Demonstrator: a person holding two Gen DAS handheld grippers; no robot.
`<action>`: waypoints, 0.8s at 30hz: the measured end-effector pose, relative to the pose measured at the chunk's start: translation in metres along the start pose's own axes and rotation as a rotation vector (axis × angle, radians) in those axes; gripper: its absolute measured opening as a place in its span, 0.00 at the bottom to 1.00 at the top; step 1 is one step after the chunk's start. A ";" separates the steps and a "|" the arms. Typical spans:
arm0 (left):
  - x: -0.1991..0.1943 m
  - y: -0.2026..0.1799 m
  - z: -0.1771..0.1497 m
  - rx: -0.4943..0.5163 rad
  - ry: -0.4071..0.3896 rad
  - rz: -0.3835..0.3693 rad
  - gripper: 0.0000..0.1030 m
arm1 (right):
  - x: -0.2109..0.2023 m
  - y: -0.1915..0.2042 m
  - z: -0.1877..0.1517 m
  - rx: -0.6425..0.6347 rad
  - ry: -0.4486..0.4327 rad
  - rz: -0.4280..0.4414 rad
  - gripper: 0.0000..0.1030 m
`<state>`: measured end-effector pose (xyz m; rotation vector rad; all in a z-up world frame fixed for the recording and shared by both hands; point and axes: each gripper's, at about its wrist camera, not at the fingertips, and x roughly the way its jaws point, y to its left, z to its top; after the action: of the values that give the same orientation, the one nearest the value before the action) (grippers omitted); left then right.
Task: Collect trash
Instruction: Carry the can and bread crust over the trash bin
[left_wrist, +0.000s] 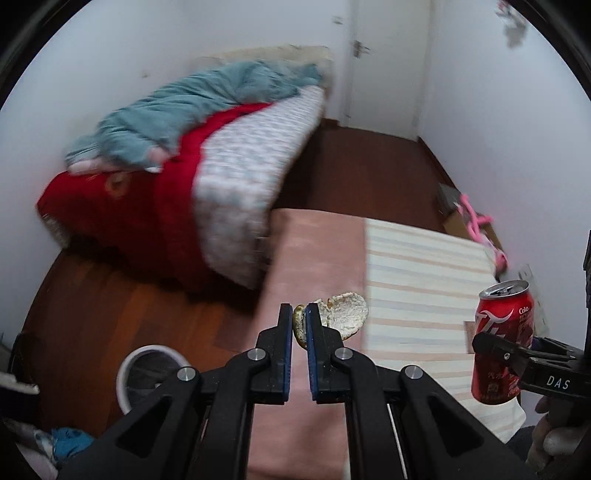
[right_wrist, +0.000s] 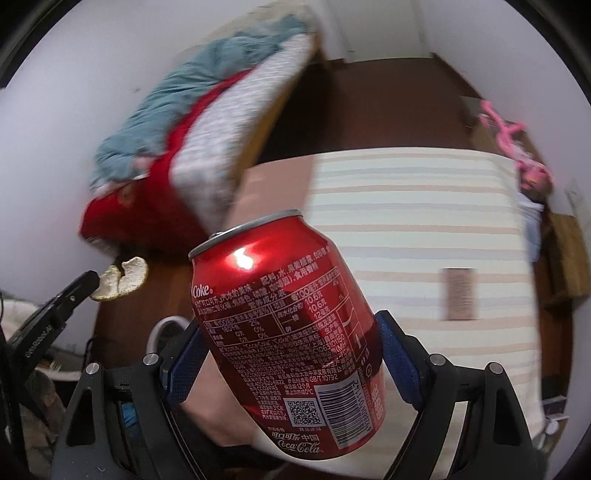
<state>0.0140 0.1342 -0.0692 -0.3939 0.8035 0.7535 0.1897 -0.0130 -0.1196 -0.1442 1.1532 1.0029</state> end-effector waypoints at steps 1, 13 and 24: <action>-0.007 0.016 -0.002 -0.015 -0.005 0.016 0.04 | 0.003 0.021 -0.001 -0.018 0.002 0.023 0.85; -0.009 0.204 -0.054 -0.285 0.080 0.167 0.04 | 0.118 0.243 -0.031 -0.240 0.197 0.201 0.85; 0.107 0.346 -0.131 -0.556 0.379 0.129 0.05 | 0.319 0.339 -0.079 -0.309 0.539 0.142 0.85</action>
<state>-0.2563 0.3414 -0.2497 -1.0133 0.9732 1.0403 -0.0956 0.3253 -0.2844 -0.6163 1.5013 1.3114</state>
